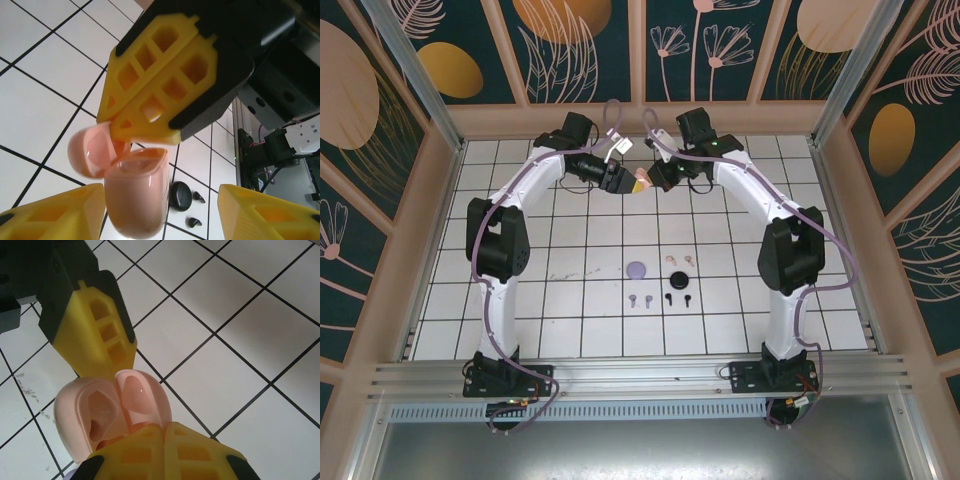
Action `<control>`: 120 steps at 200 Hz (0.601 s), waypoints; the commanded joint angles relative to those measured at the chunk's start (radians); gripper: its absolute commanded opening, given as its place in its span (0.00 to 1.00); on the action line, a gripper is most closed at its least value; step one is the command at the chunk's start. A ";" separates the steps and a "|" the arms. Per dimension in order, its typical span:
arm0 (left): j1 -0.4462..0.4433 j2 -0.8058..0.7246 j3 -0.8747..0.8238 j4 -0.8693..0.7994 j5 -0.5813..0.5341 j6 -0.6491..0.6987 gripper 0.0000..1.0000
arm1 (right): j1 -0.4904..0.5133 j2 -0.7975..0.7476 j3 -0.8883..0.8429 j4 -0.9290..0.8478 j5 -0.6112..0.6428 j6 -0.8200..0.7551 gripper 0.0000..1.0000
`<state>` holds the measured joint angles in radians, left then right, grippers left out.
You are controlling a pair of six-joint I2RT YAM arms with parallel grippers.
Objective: Insert the wireless bluetooth earbuds into the charging case
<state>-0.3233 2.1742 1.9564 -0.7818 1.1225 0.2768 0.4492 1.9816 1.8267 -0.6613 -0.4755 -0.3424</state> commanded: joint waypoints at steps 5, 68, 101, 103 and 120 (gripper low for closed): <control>0.001 0.018 0.025 -0.021 0.048 0.025 0.59 | 0.014 0.010 0.034 -0.025 -0.018 -0.015 0.00; 0.001 0.012 0.017 -0.050 0.065 0.055 0.46 | 0.022 0.009 0.041 -0.019 -0.019 -0.006 0.00; 0.000 0.011 0.017 -0.055 0.074 0.061 0.42 | 0.027 0.006 0.041 -0.023 -0.017 -0.006 0.00; 0.000 0.010 0.017 -0.056 0.074 0.062 0.42 | 0.027 0.006 0.041 -0.023 -0.017 -0.006 0.00; 0.001 0.012 0.016 -0.057 0.079 0.067 0.38 | 0.029 0.003 0.043 -0.021 -0.016 -0.005 0.00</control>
<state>-0.3210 2.1742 1.9564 -0.8112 1.1446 0.3065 0.4667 1.9816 1.8339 -0.6632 -0.4789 -0.3420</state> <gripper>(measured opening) 0.406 0.049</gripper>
